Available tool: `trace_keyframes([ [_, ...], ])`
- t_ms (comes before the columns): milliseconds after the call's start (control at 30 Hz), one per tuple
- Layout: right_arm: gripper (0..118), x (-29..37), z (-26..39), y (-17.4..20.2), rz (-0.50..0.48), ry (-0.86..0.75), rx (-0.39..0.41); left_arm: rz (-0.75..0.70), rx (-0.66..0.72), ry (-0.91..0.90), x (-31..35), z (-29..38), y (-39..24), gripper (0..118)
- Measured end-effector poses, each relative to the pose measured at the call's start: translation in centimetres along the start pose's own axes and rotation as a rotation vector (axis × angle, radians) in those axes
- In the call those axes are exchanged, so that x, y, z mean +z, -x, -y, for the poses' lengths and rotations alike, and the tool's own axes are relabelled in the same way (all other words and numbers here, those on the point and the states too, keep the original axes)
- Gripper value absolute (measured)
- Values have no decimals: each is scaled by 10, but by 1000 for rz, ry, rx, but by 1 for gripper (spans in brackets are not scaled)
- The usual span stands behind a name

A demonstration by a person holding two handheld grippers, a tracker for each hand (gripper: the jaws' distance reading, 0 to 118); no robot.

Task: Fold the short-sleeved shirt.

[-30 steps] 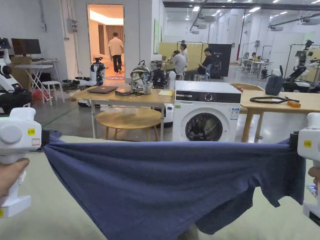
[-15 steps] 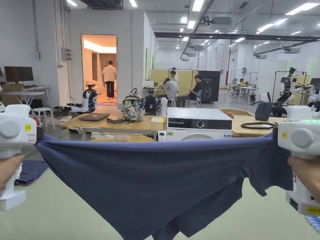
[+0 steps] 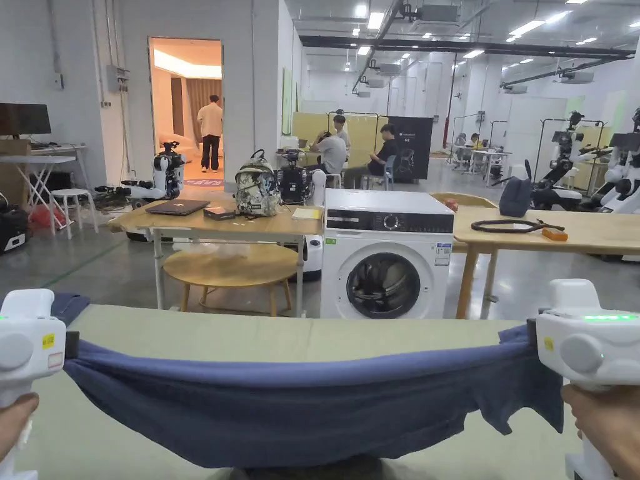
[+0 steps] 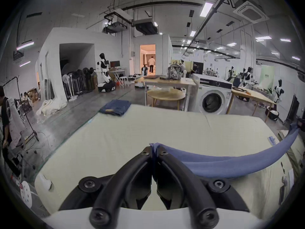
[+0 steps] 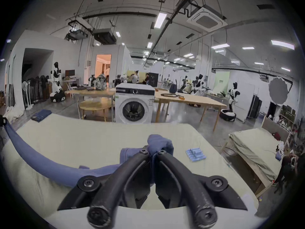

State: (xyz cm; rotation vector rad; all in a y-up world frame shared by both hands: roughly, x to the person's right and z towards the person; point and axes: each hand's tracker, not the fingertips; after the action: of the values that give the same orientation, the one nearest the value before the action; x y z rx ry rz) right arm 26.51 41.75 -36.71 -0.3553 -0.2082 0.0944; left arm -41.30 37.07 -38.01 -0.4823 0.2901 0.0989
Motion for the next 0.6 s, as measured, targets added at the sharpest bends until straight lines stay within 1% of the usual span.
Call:
trace_keyframes([
  [67, 2, 9, 22, -2, -3, 20, 2, 12, 10, 11, 5, 26, 5, 0],
  [267, 2, 50, 86, -4, -5, 74, 90, 41, 8, 33, 42, 96, 23, 0],
  [400, 2, 72, 128, -6, -5, 109, 99, 64, 20, 54, 72, 141, 27, 0],
  [467, 2, 80, 148, -6, -8, 134, 127, 60, 18, 71, 84, 161, 32, 0],
  [600, 2, 100, 182, -7, -19, 189, 94, 61, 44, 139, 97, 203, 38, 0],
])
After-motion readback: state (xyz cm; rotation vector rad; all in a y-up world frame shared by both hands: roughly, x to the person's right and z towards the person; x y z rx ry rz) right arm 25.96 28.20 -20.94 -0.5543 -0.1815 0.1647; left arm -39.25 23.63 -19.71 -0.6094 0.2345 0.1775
